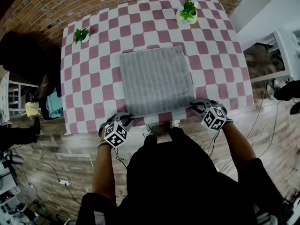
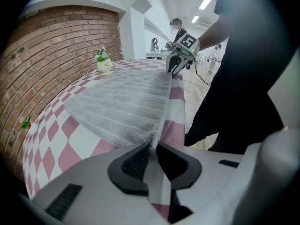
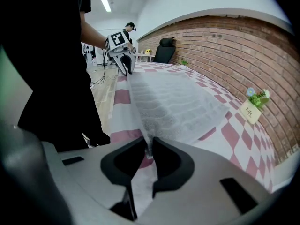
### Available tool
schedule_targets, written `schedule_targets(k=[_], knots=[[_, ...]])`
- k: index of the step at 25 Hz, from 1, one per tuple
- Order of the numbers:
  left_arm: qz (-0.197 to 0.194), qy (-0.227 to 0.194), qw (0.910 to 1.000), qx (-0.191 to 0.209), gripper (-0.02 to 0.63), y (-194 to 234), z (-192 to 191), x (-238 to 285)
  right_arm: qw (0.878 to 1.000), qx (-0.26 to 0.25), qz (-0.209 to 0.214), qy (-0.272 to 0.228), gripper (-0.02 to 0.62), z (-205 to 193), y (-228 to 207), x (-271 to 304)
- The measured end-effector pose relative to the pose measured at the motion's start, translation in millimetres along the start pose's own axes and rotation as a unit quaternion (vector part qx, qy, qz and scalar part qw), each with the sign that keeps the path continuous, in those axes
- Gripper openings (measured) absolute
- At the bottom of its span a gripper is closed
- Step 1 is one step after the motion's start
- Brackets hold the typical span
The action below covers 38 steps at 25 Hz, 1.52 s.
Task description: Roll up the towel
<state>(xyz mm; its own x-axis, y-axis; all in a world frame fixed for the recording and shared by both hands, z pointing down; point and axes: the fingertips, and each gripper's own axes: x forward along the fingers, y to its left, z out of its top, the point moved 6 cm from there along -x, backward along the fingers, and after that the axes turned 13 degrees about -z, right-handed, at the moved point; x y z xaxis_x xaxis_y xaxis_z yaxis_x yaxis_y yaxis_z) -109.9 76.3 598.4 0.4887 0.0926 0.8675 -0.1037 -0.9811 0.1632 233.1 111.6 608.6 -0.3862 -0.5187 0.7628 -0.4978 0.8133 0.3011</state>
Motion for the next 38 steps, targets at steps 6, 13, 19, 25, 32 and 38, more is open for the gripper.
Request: schedule_targets(k=[6, 13, 19, 25, 32, 38], knots=[[0.013, -0.02, 0.9997, -0.006, 0.015, -8, -2, -7, 1.0, -0.009, -0.004, -0.001, 0.046, 3, 5, -13], [-0.01, -0.023, 0.9997, -0.006, 0.014, -38, -4, -26, 0.999, -0.002, 0.038, -0.003, 0.046, 8, 32, -45], [0.02, -0.031, 0.9992, 0.017, 0.014, -35, 3, -53, 0.999, -0.005, 0.021, -0.034, 0.046, 28, 21, -64], [0.088, -0.04, 0.9947, 0.037, 0.014, 14, 24, -74, 0.997, -0.022, -0.043, -0.066, 0.048, 55, -36, -56], [0.149, -0.032, 0.9865, 0.058, 0.014, 77, 51, -80, 0.991, -0.021, -0.112, -0.074, 0.048, 66, -90, -27], [0.18, -0.023, 0.9803, 0.078, 0.014, 122, 70, -79, 0.986, -0.002, -0.149, -0.071, 0.048, 72, -135, -3]])
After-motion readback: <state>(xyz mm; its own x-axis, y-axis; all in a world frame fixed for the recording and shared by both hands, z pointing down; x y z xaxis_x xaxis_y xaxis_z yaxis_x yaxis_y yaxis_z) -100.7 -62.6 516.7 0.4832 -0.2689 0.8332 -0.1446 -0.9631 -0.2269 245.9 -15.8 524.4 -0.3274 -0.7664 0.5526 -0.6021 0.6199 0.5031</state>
